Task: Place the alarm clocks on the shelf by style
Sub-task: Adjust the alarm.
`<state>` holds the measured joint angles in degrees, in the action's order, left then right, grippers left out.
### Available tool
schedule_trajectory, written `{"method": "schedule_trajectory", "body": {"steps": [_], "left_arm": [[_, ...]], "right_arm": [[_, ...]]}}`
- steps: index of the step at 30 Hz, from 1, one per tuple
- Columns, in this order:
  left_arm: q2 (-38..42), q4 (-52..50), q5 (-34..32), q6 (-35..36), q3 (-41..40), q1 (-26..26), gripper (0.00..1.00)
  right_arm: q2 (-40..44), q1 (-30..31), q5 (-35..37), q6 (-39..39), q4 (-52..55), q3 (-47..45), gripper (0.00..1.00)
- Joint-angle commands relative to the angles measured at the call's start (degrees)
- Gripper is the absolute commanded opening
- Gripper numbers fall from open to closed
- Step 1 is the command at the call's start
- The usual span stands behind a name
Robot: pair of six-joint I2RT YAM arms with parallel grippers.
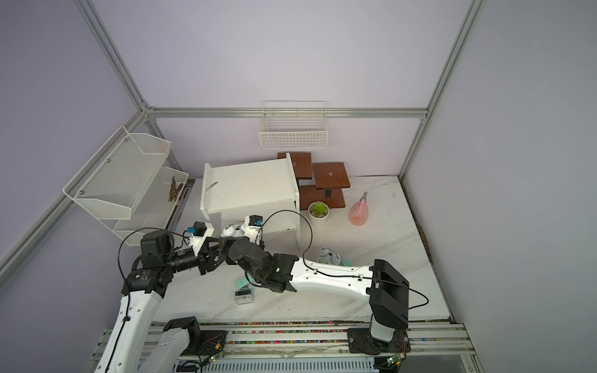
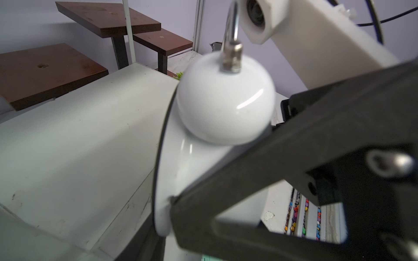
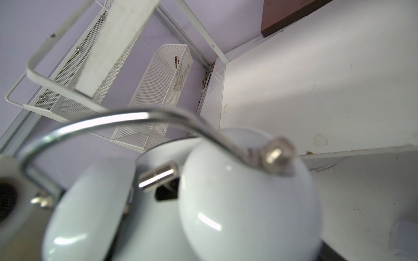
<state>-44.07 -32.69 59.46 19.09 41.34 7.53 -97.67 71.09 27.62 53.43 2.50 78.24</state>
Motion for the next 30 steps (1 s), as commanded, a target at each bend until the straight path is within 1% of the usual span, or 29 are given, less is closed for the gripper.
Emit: {"method": "schedule_trajectory", "body": {"steps": [1, 4, 8, 9, 16, 20, 24, 30], "left_arm": [[0.88, 2.55, 3.45, -2.22, 0.36, -0.32, 0.40], [0.76, 2.56, 4.00, -3.40, 0.38, -0.26, 0.35], [0.29, 2.56, 3.89, -4.99, 0.49, -0.32, 0.32], [0.22, 2.56, 3.87, -5.37, 0.54, -0.32, 0.31], [-0.44, 2.62, 4.04, -6.49, 0.54, -0.32, 0.29], [-0.50, 2.62, 4.05, -6.39, 0.28, -0.31, 0.29], [-0.62, 2.63, 4.00, -6.18, 0.18, -0.32, 0.29], [-0.43, 2.53, 4.25, -6.00, 0.08, -0.35, 0.29]], "right_arm": [[2.04, 0.54, 0.63, -1.70, -2.96, -2.76, 0.79], [3.12, 0.72, 2.72, -2.32, -4.31, -4.17, 0.88], [4.78, 1.48, 6.55, -3.13, -8.49, -7.57, 0.98], [5.01, 1.74, 7.49, -3.39, -9.75, -8.36, 0.99], [5.04, 2.69, 11.02, -4.68, -16.28, -11.83, 1.00], [4.18, 3.51, 13.96, -5.57, -18.55, -11.91, 0.95], [2.42, 3.62, 14.48, -5.79, -18.44, -10.34, 0.90], [0.38, 3.71, 14.65, -5.89, -16.59, -8.34, 0.90]]}}
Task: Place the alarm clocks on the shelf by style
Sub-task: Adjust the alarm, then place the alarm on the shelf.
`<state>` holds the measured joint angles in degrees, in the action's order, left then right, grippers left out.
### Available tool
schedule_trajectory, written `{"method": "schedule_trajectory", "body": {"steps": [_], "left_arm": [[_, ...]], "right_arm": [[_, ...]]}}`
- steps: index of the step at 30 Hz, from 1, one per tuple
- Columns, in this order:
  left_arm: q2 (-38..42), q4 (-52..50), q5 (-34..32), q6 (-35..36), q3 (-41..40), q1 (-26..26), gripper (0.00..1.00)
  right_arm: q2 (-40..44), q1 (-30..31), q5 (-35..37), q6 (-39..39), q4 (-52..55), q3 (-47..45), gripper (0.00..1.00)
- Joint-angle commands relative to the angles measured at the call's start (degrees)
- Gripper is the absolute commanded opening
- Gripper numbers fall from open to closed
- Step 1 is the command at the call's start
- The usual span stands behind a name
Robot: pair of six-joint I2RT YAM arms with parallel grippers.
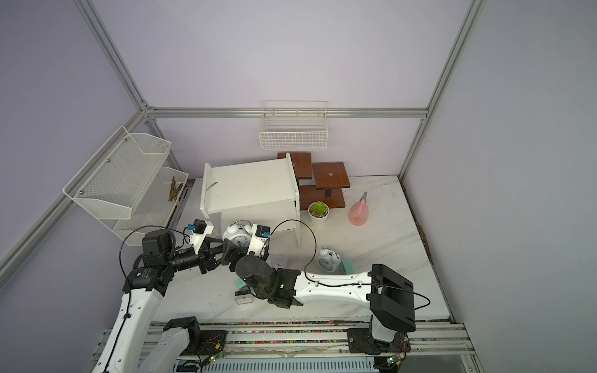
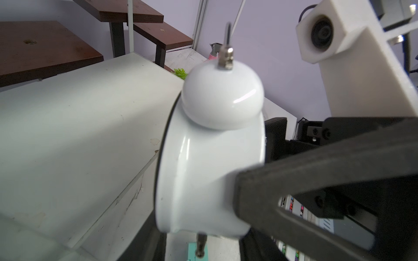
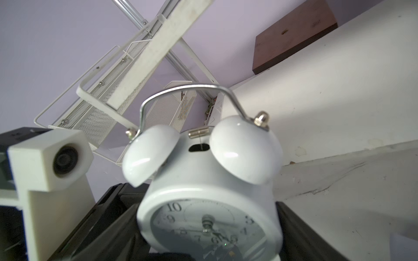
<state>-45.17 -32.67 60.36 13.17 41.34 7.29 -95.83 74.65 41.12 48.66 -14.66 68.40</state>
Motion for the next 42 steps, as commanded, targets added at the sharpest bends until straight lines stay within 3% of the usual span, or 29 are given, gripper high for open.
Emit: {"method": "schedule_trajectory", "body": {"steps": [1, 9, 15, 16, 19, 22, 26, 36, 42], "left_arm": [[0.64, 2.47, 3.40, -0.07, 0.06, -0.17, 0.29], [0.92, 2.19, 3.74, 0.28, 0.11, -0.17, 0.30], [1.13, 1.55, 3.89, 0.94, 0.12, -0.17, 0.35], [1.14, 1.42, 3.89, 1.13, 0.10, -0.18, 0.41], [1.29, 0.49, 3.45, 2.64, -0.13, -0.18, 0.72], [1.45, -0.76, 1.05, 4.46, -0.06, -0.17, 0.86], [1.33, -2.63, -3.71, 4.06, 1.66, -0.11, 0.89], [0.31, -5.96, -10.65, 5.71, 4.54, 0.18, 0.92], [0.15, -5.34, -16.84, 5.40, 4.55, 0.53, 0.94]], "right_arm": [[-1.56, 0.13, 1.28, -1.13, 0.68, 1.57, 0.90], [-2.73, 0.14, 1.32, -1.38, 1.64, 3.22, 0.91], [-2.29, 0.14, 1.25, -2.21, 0.28, 2.27, 0.75], [-2.15, 0.14, 1.26, -2.60, 0.03, 2.02, 0.72], [-0.95, 0.14, 1.80, -4.15, -0.52, 1.22, 0.68], [-0.19, 0.05, 3.35, -7.12, -0.51, 0.91, 0.61], [-0.64, -0.95, 4.35, -12.50, -0.99, 0.99, 0.60], [-4.17, -6.23, -2.51, -15.27, -1.81, 2.15, 0.59], [-6.81, -7.21, -1.58, -17.71, -1.83, 4.61, 0.58]]}}
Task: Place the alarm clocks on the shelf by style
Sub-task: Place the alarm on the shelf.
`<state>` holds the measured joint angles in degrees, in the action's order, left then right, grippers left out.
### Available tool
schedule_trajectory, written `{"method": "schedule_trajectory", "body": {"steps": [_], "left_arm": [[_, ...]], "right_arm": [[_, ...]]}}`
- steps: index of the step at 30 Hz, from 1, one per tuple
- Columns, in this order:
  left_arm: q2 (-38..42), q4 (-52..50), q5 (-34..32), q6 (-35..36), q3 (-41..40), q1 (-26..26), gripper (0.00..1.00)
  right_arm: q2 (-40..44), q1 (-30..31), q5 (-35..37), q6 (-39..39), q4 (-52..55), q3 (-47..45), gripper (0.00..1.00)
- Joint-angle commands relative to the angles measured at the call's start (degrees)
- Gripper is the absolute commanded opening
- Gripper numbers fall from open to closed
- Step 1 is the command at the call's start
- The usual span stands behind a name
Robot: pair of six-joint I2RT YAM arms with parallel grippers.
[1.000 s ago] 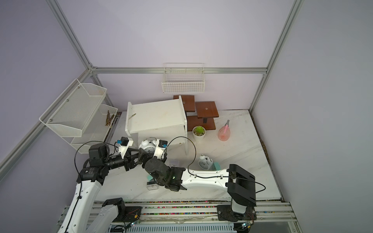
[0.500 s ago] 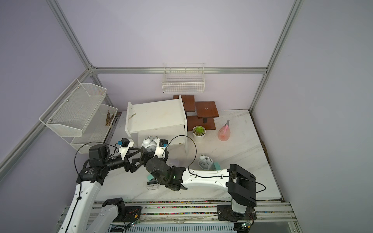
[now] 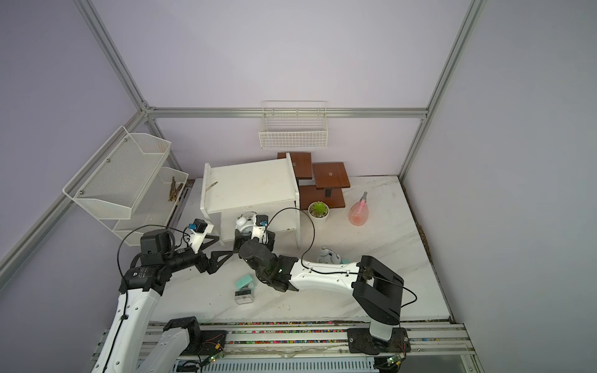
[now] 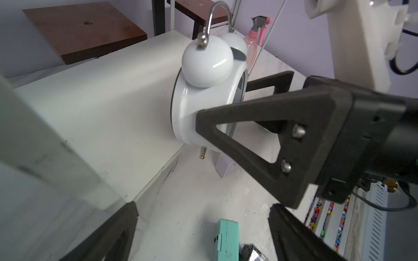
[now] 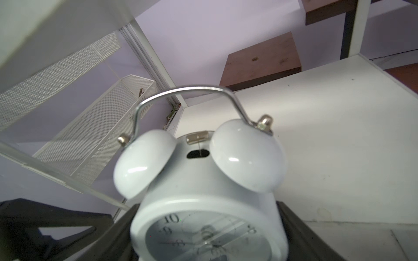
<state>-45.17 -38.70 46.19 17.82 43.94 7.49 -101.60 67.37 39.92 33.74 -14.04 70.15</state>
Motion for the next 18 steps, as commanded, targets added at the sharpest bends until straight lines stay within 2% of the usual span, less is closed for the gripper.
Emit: {"method": "schedule_trajectory", "body": {"steps": [1, 18], "left_arm": [[0.13, 0.64, -3.18, 0.69, 1.98, 0.43, 0.94], [0.52, 1.28, -6.29, 0.29, 1.19, 2.26, 0.96]], "right_arm": [[-1.56, -0.13, -0.44, -2.80, -2.24, 3.47, 0.58], [-7.66, -0.22, 2.95, -4.86, 2.06, 12.57, 0.57]]}}
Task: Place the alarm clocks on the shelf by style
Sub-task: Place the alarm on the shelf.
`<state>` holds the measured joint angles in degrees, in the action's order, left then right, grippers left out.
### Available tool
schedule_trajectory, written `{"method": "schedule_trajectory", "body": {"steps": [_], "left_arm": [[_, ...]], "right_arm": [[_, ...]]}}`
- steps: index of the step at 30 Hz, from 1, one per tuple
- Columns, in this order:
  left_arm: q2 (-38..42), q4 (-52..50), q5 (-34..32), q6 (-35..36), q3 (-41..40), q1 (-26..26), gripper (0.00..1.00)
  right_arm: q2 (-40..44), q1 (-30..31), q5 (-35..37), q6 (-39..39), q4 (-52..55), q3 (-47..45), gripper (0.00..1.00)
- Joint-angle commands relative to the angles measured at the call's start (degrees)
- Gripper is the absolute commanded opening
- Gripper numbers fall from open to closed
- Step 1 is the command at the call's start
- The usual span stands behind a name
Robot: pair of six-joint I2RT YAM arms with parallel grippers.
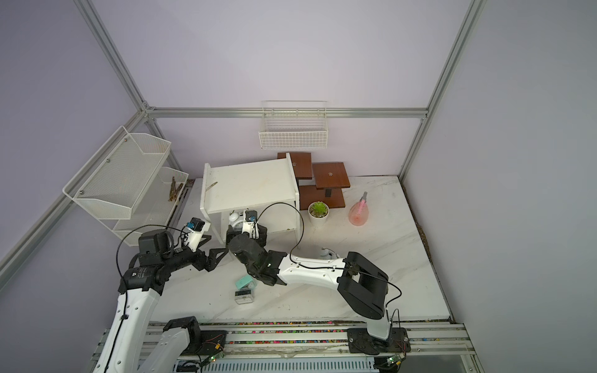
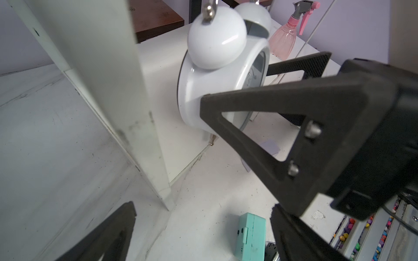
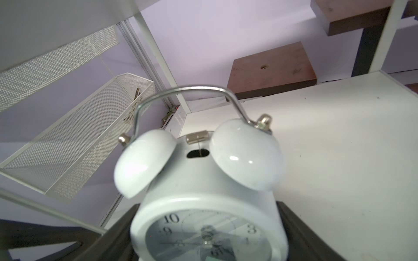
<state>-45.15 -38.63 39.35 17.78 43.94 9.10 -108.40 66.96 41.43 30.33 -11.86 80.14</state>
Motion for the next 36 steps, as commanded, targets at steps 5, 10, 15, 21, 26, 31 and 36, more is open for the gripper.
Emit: {"method": "schedule_trajectory", "body": {"steps": [5, 10, 15, 21, 26, 31, 36], "left_arm": [[0.73, 1.10, 0.89, 0.33, 1.06, 1.23, 0.97], [0.74, 1.13, 1.31, 0.41, 0.84, 1.62, 0.97], [0.75, 1.19, 1.72, 0.55, 0.67, 1.83, 0.97], [0.80, 1.18, 2.26, 0.51, 0.40, 2.15, 0.98], [0.95, 1.10, 2.77, 0.61, 0.23, 2.41, 0.99], [1.11, 1.06, 3.42, 0.59, 0.11, 2.59, 0.99], [1.26, 0.84, 3.83, 0.59, 0.14, 2.85, 0.99]], "right_arm": [[-3.20, 0.20, 3.01, -1.84, 1.43, 5.13, 0.57], [-4.70, 0.22, 4.86, -2.60, 2.49, 6.73, 0.58], [-6.17, 0.22, 6.55, -2.96, 3.07, 8.10, 0.59], [-7.78, 0.23, 8.70, -3.95, 2.16, 9.23, 0.62], [-8.31, 0.15, 9.56, -4.32, 1.10, 9.42, 0.63], [-9.01, 0.02, 10.19, -4.19, 0.88, 10.09, 0.64], [-9.77, -0.22, 10.47, -4.14, 0.51, 10.38, 0.64]]}}
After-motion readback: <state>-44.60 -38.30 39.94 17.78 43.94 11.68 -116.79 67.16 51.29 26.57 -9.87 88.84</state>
